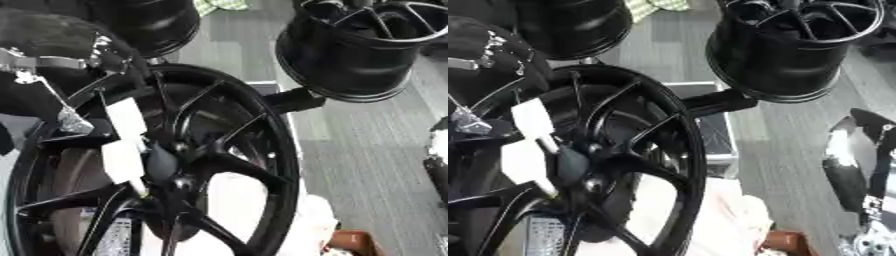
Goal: Pull the pin out of the wheel hub.
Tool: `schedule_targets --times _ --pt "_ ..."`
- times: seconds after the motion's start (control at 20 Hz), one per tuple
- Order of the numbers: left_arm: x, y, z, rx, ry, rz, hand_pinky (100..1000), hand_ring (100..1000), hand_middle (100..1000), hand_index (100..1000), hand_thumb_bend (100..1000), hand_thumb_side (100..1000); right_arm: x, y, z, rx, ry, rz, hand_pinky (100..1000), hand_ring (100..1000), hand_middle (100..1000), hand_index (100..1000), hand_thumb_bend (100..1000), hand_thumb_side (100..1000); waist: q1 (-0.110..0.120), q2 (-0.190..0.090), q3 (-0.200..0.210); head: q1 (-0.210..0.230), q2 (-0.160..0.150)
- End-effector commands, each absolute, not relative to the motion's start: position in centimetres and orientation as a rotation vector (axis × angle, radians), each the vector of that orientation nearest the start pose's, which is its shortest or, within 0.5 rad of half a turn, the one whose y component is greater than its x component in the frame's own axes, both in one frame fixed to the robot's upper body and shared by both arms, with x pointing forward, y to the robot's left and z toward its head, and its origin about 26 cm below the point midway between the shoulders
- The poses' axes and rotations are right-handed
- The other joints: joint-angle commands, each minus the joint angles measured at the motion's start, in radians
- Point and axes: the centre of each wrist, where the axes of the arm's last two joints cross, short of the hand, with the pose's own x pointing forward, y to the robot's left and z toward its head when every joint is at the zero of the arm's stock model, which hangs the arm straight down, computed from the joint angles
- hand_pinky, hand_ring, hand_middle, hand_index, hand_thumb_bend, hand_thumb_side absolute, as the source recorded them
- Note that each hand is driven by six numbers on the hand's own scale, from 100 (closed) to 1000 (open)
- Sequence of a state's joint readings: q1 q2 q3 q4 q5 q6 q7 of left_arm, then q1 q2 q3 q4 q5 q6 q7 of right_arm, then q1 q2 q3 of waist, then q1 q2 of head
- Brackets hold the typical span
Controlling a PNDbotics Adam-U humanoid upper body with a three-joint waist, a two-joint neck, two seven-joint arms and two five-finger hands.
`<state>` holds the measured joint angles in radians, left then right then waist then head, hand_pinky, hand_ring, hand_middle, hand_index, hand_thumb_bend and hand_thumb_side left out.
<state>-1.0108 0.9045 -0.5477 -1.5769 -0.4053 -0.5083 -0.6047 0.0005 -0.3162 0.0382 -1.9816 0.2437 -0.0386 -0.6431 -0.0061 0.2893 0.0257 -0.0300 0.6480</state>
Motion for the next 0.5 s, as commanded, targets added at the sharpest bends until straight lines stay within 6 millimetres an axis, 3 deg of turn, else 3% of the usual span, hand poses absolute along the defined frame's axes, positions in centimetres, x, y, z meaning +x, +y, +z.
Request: schedule_targets --times 0.05,0.5 --pt "38.0 24.6 33.5 -0.621 1.19 2.747 861 860 820 835 397 361 26.1 -27.8 11.9 -0.787 -2.133 -0.153 857 775 586 704 100 460 0.0 -0.014 -0.002 0.003 -0.011" --pt "38.4 24.6 32.5 -0.572 1.148 2.753 857 840 801 818 347 345 26.1 -27.7 11.9 -0.785 -2.134 -0.168 857 775 586 704 100 464 -0.002 -0.009 -0.005 0.004 -0.011"
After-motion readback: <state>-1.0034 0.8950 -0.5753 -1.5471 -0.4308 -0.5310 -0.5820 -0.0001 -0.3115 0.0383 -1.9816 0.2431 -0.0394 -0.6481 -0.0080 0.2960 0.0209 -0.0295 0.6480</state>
